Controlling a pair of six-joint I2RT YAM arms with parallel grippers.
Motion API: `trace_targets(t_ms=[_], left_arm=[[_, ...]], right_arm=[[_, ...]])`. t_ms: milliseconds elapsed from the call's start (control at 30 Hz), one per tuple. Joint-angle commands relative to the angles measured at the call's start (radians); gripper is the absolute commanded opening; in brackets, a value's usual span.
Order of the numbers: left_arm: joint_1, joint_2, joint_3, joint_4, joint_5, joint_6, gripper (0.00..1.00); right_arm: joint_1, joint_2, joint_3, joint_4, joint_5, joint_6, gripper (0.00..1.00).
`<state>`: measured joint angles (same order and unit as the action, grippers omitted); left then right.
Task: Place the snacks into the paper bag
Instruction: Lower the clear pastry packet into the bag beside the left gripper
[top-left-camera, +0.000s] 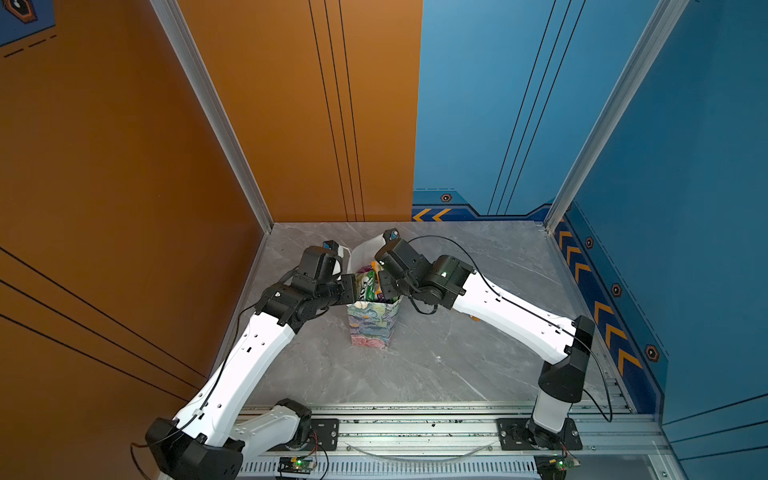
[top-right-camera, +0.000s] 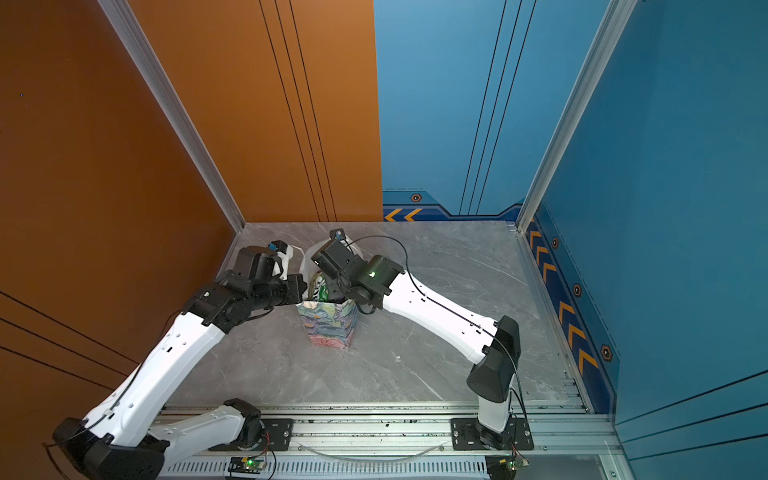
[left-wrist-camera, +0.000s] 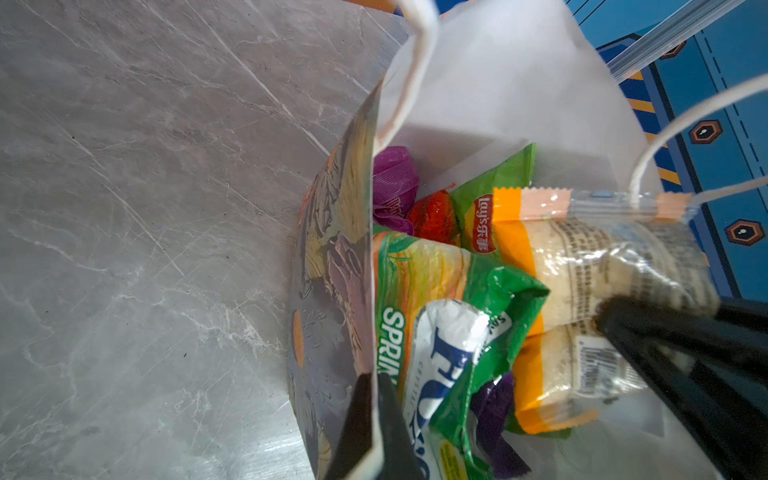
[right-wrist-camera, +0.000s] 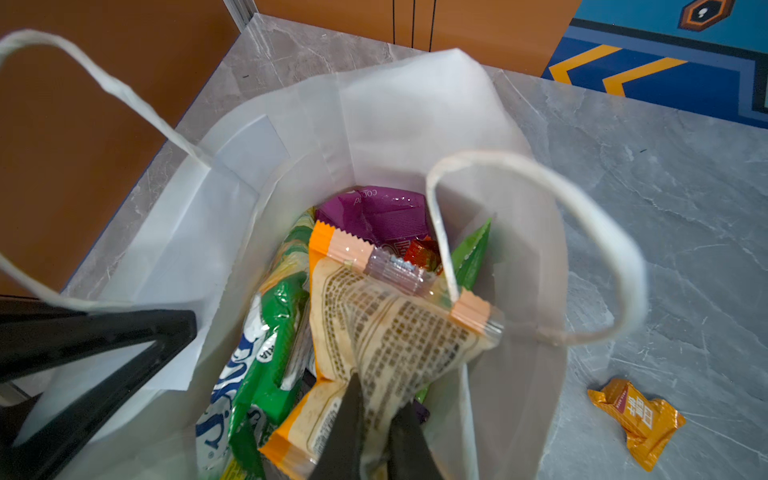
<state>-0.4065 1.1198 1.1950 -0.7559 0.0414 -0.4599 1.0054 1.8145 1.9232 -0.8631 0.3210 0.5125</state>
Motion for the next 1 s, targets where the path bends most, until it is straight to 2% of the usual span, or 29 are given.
trace_targets(t_ms=[0,600,767,967], left_arm=[[-0.008,-0.039,0.010,0.059,-0.008,0.021,0.02],[-0.007,-0.037,0.011,0.059,-0.009,0.021,0.02],[-0.006,-0.038,0.011,0.059,-0.010,0.021,0.02],[-0.006,-0.038,0.011,0.060,-0.012,0.022,0.02]], right_arm=[[-0.010,0.007,0.025,-0.036,0.043,0.001,0.12],[0.014,0.096,0.106,-0.062,-0.030,-0.015,0.13],[0.016,0.085,0.106,-0.062,-0.025,-0.017,0.18],[0.022,0.068,0.127,-0.092,-0.020,-0.021,0.28]])
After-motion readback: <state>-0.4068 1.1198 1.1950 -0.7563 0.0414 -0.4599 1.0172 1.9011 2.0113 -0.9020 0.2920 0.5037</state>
